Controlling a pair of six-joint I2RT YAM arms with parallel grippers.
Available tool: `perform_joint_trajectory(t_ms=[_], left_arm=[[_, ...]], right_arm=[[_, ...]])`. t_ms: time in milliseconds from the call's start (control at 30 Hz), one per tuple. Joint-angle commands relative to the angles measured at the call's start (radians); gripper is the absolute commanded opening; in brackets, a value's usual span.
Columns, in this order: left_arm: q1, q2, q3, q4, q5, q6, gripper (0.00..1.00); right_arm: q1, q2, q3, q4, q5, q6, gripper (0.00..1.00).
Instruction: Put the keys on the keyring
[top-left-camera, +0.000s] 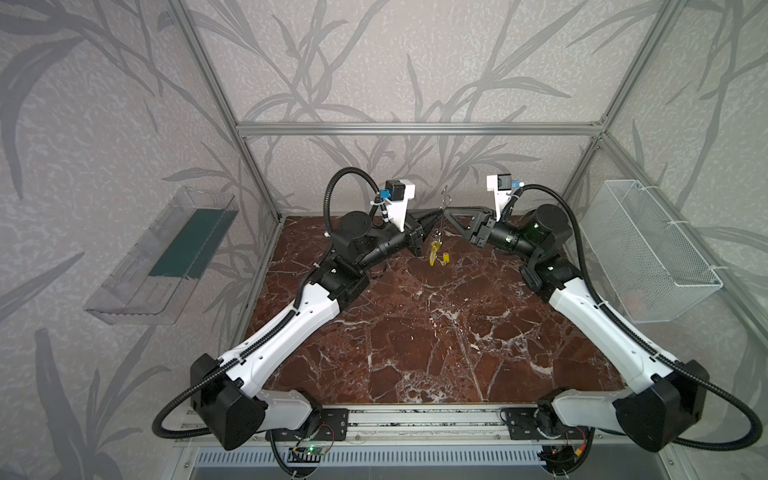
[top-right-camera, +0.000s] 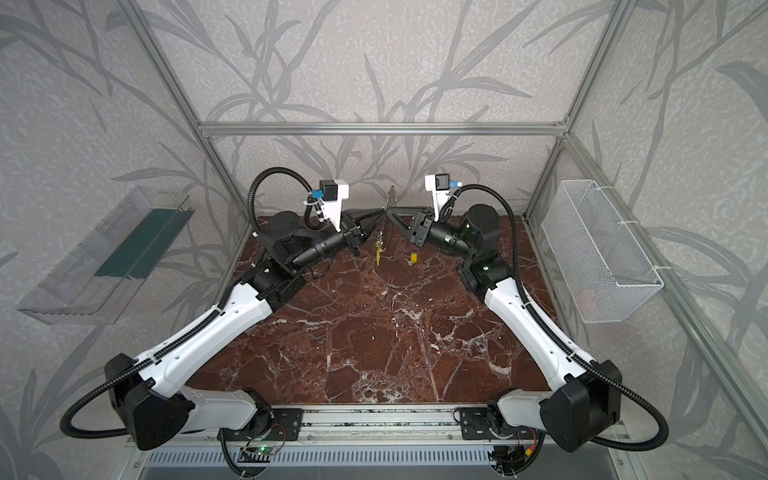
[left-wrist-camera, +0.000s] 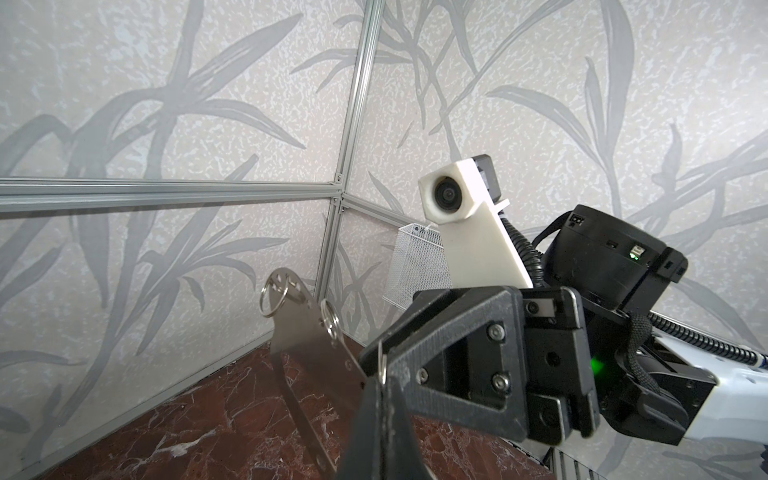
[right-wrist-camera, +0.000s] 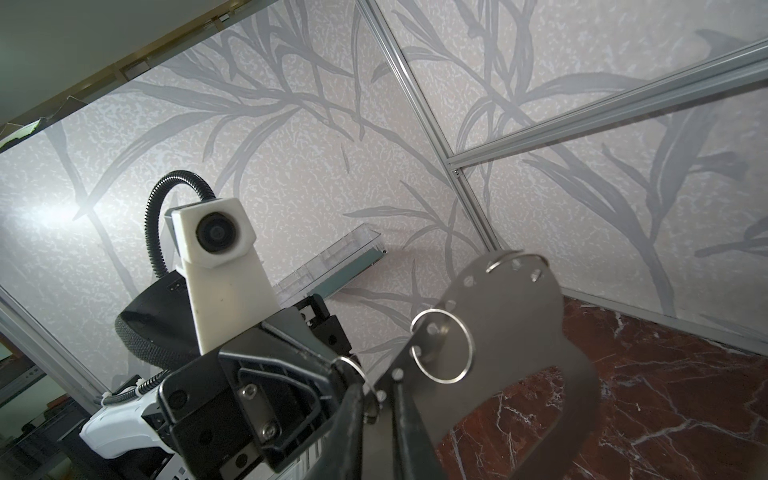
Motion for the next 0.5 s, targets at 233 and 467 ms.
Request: perform_joint_trajectory(t_ms=[233, 467], left_arm=[[-0.005, 0.007, 0.042, -0.011, 0.033, -0.019, 0.00], [0.006, -0.030, 0.043, -0.124, -0.005, 0.019, 0.32]], right_arm=[[0.007, -0.004, 0.033, 0.043, -0.033, -0.005, 0.00], [0.003, -0.045, 0.058, -0.202, 0.006, -0.217, 0.00]])
